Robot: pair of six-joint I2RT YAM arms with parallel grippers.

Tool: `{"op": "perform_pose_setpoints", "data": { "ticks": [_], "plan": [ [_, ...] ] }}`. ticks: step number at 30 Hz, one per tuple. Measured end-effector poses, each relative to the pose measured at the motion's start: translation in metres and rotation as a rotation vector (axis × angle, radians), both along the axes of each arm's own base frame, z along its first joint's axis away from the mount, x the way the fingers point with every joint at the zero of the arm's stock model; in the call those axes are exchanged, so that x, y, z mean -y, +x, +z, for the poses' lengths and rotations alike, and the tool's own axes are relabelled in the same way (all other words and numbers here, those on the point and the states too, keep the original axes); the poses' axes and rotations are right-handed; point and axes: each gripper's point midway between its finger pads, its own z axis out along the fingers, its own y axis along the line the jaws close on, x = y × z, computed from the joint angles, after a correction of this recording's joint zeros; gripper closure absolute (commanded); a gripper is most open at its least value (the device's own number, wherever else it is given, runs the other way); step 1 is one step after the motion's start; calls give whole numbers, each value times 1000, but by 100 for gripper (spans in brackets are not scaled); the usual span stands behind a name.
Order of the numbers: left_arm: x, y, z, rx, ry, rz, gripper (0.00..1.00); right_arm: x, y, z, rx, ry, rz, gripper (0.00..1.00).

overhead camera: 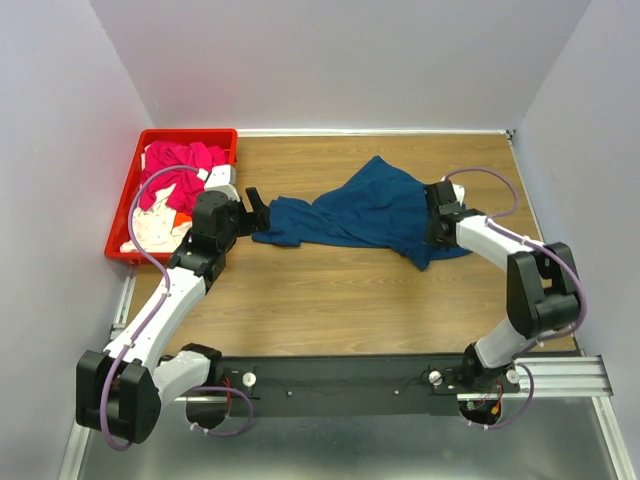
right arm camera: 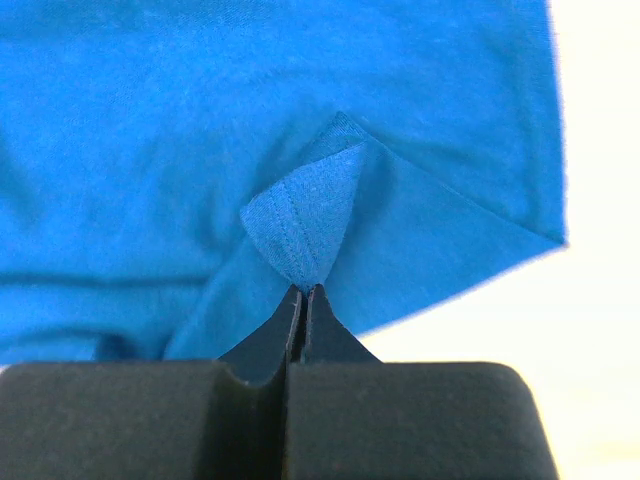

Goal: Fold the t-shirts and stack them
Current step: Flatten the tshirt out

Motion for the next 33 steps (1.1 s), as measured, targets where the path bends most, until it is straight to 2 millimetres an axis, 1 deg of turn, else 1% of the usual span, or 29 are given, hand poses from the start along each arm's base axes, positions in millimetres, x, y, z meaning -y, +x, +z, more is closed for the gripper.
{"op": "perform_pose_setpoints", "data": {
  "ticks": [2, 4, 5, 6, 7, 8, 9, 11, 12, 14, 16, 17, 18, 20, 21, 23, 25, 27, 28, 29, 31, 33],
  "plan": [
    [-1, 0, 0, 1, 2, 4, 10, 2, -6, 10, 11, 0, -1, 99],
    [-1, 0, 1, 3, 2, 6, 9, 4, -13, 35, 61, 12, -3, 99],
    [-2, 0, 1, 4, 3, 9, 10, 6, -17, 49, 89, 18, -5, 99],
    [-2, 0, 1, 5, 4, 10, 10, 7, -21, 67, 133, 30, -9, 99],
    [-2, 0, 1, 5, 4, 13, 10, 8, -29, 91, 195, 51, -14, 99],
    [-3, 1, 1, 6, 5, 14, 10, 9, -33, 102, 221, 59, -17, 99],
    [-3, 1, 1, 6, 6, 16, 10, 11, -42, 125, 286, 90, -36, 99],
    [-4, 1, 1, 6, 7, 20, 10, 12, -55, 152, 366, 135, -49, 99],
    [-4, 1, 1, 7, 8, 22, 10, 12, -66, 166, 409, 172, -55, 99],
    [-4, 1, 1, 7, 8, 24, 9, 11, -86, 185, 474, 246, -75, 99],
    [-5, 1, 1, 7, 9, 25, 10, 7, -99, 190, 491, 313, -85, 98],
    [-5, 1, 1, 7, 9, 26, 10, 4, -113, 190, 496, 363, -91, 95],
    [-5, 1, 2, 8, 9, 26, 10, 3, -119, 187, 489, 383, -97, 93],
    [-5, 1, 2, 8, 9, 27, 10, -2, -141, 178, 454, 450, -111, 89],
    [-5, 1, 1, 7, 9, 27, 10, -3, -151, 176, 446, 479, -116, 81],
    [-6, 1, 1, 8, 10, 30, 10, -6, -165, 172, 427, 519, -126, 74],
    [-6, 1, 2, 9, 11, 33, 10, -6, -182, 170, 417, 561, -142, 60],
    [-6, 1, 2, 9, 12, 35, 10, -6, -190, 170, 413, 576, -147, 57],
    [-7, 2, 2, 9, 13, 36, 10, -6, -192, 170, 408, 579, -150, 52],
    [-7, 2, 2, 9, 13, 36, 10, -7, -192, 169, 403, 580, -148, 51],
    [-7, 2, 1, 6, 14, 37, 10, -12, -190, 166, 372, 578, -116, 51],
    [-7, 2, 0, 4, 15, 37, 10, -26, -178, 160, 321, 583, -46, 51]
  ]
}}
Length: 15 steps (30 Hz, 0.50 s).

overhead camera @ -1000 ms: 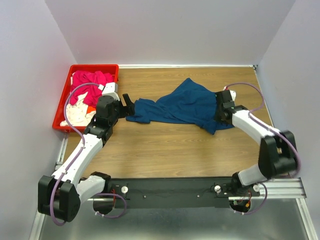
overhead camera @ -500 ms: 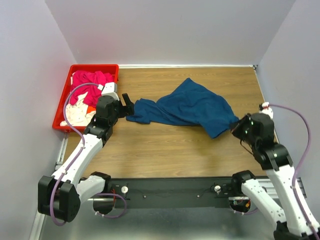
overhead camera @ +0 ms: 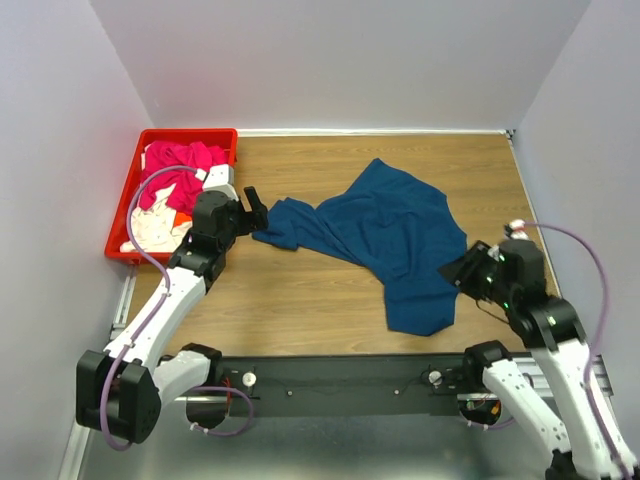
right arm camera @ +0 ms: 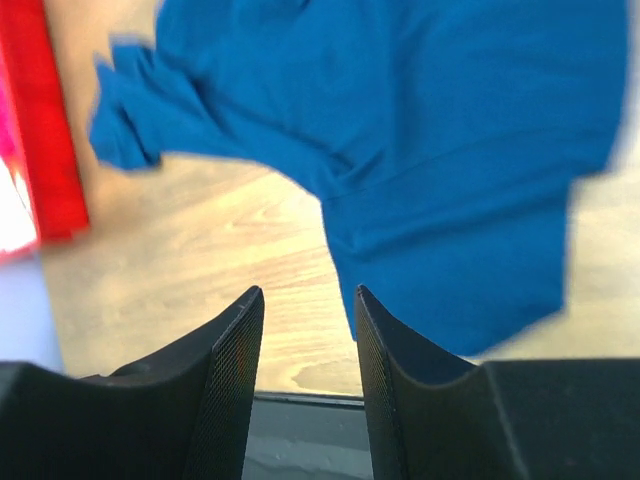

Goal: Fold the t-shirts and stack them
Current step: Flatten the tshirt out

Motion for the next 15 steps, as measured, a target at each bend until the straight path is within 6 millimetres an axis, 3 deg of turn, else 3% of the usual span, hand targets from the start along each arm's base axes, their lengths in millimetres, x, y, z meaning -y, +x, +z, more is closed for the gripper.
{"op": "perform_pose_setpoints", "data": {
  "ticks": [3, 7, 10, 15],
  "plan": [
    [0, 0, 0, 0, 1, 2, 10, -27, 28, -17, -51, 13, 136, 51],
    [-2, -1, -2, -5, 15, 4, 10, -68, 77, -61, -147, 37, 309, 52],
    [-5, -1, -3, -7, 37, 5, 10, -96, 104, -79, -165, 11, 435, 53],
    [-8, -1, -4, -9, 55, 12, 10, -164, 187, -95, -88, -9, 634, 56]
  ]
}}
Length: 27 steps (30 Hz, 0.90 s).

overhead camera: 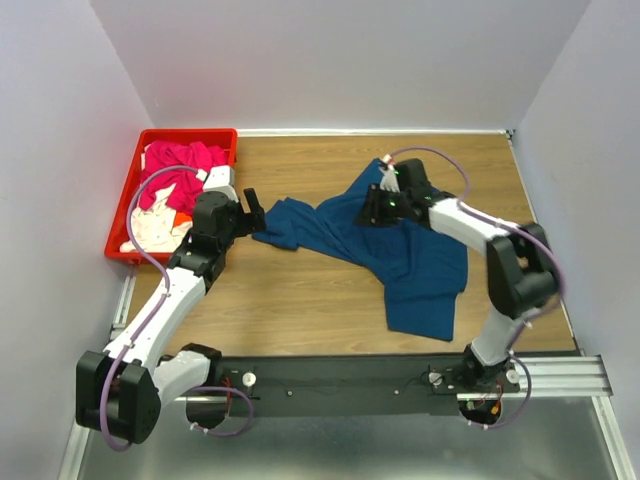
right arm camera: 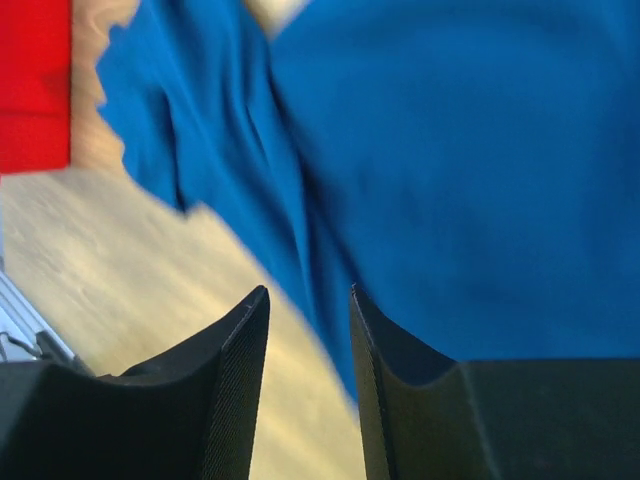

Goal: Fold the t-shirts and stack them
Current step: Flatten the tshirt out

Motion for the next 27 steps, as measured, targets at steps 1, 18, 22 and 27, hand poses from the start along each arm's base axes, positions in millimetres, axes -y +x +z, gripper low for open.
{"op": "perform_pose_setpoints", "data": {
  "ticks": [1, 18, 22, 27],
  "plan": [
    [0, 0, 0, -1, 2, -1, 10, -12, 14, -6, 12, 8, 28, 57],
    [-6, 1, -5, -16, 13, 23, 10, -139, 103, -49, 132, 112, 273, 57],
    [-8, 1, -5, -17, 13, 28, 10, -148, 109, -68, 120, 115, 282, 67],
    [-8, 1, -5, -17, 13, 29, 10, -151, 110, -72, 111, 126, 283, 99]
  ]
}}
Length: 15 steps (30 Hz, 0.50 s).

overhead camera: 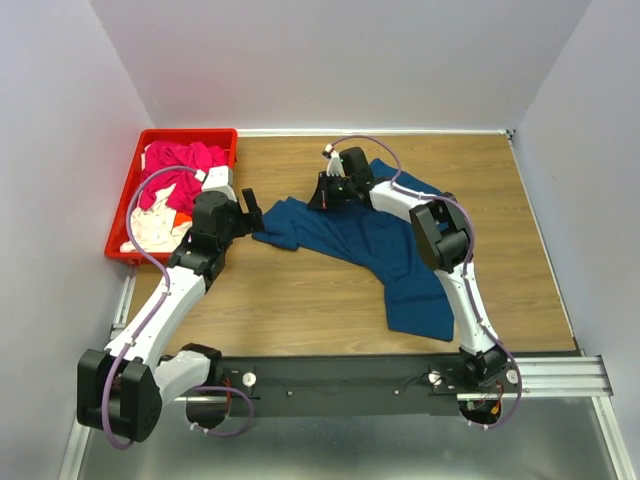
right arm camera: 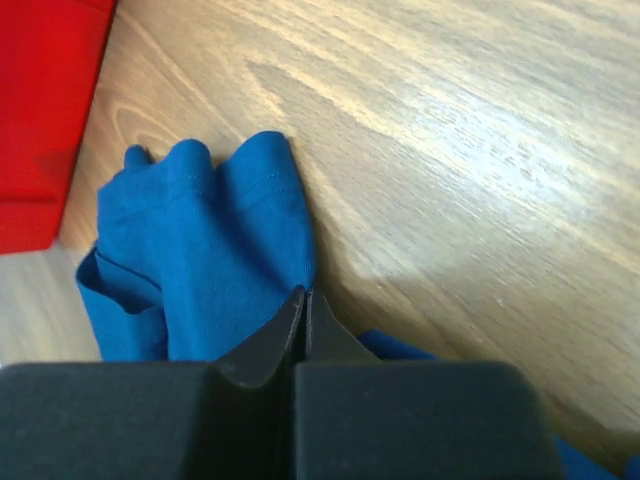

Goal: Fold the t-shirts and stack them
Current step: Flatten the tshirt out

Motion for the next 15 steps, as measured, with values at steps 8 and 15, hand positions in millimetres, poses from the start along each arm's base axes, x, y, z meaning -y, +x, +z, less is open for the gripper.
{"op": "perform_pose_setpoints", "data": {
  "ticks": [8, 15],
  "plan": [
    [-2, 0, 1, 1, -1, 6, 10, 0, -41, 21, 11, -11, 73, 99],
    [-10, 1, 7, 19, -10, 33, 10, -27, -150, 106, 118, 58, 300, 99]
  ]
}}
